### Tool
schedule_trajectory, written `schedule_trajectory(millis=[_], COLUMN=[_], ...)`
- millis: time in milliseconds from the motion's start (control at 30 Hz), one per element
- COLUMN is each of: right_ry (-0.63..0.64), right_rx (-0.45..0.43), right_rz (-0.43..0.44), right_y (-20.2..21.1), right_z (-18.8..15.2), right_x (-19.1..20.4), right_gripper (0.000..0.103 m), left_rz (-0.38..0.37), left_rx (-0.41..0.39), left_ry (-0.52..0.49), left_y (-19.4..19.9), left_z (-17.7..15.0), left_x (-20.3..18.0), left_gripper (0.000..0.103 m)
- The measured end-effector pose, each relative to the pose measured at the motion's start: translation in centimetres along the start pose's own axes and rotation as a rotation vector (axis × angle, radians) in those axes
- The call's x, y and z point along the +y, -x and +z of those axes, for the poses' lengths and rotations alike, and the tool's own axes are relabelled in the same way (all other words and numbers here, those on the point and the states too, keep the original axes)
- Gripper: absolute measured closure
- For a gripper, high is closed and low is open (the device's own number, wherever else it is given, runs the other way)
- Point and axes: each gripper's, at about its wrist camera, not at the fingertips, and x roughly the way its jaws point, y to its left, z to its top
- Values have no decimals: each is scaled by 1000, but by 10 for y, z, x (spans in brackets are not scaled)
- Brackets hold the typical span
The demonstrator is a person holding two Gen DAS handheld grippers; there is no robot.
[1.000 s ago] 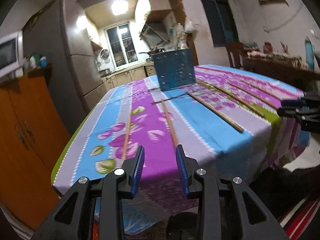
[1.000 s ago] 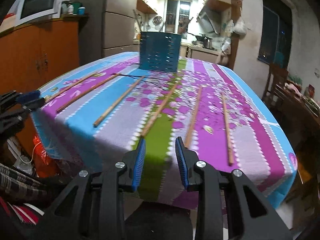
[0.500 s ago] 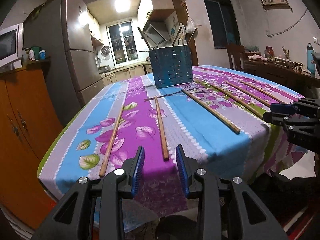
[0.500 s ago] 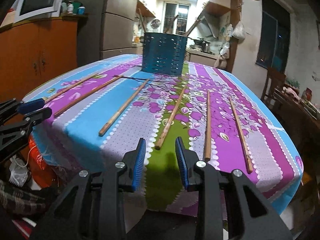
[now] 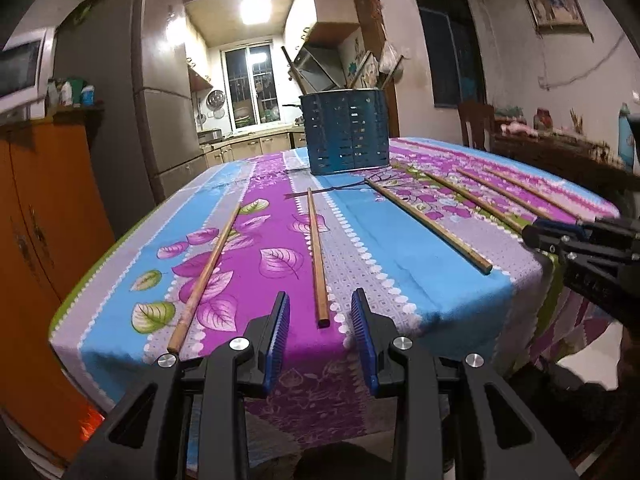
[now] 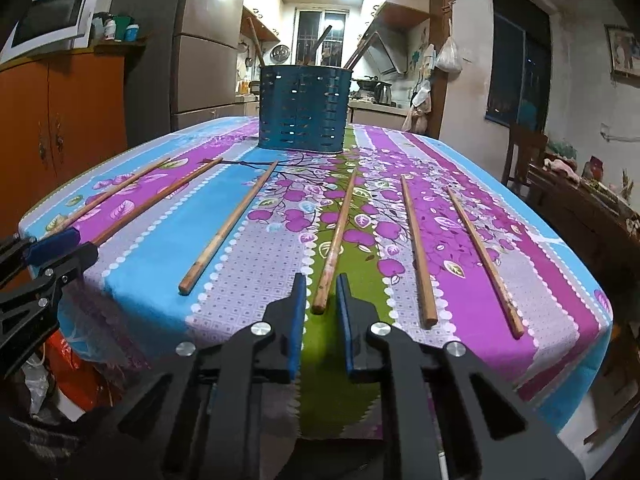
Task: Organize utensils
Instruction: 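Move both open tools back over the loose chopsticks on the tablecloth, then close the right gripper on a wooden chopstick while the left gripper closes on another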
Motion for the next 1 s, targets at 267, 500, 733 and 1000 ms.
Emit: schedule_trajectory(millis=[267,500,733,1000], right_ry=[-63,-94,-55,-15], right_rx=[-5,-6,-57,-118], right_rz=[10,12,16,10], right_y=[1,2,13,32], right_z=[-2,-1,7,22], right_x=[-5,-11,-9,-8], right_gripper=[97,98,98,98], left_rz=[-57,-49,-55,-26], left_rx=[-45,-40,-44,-97], left_ry=[40,38,60,30], left_y=[1,-1,3,14], left_z=[-6,-5,1,17], left_x=[7,11,18,22], left_gripper=[75,95,95,96])
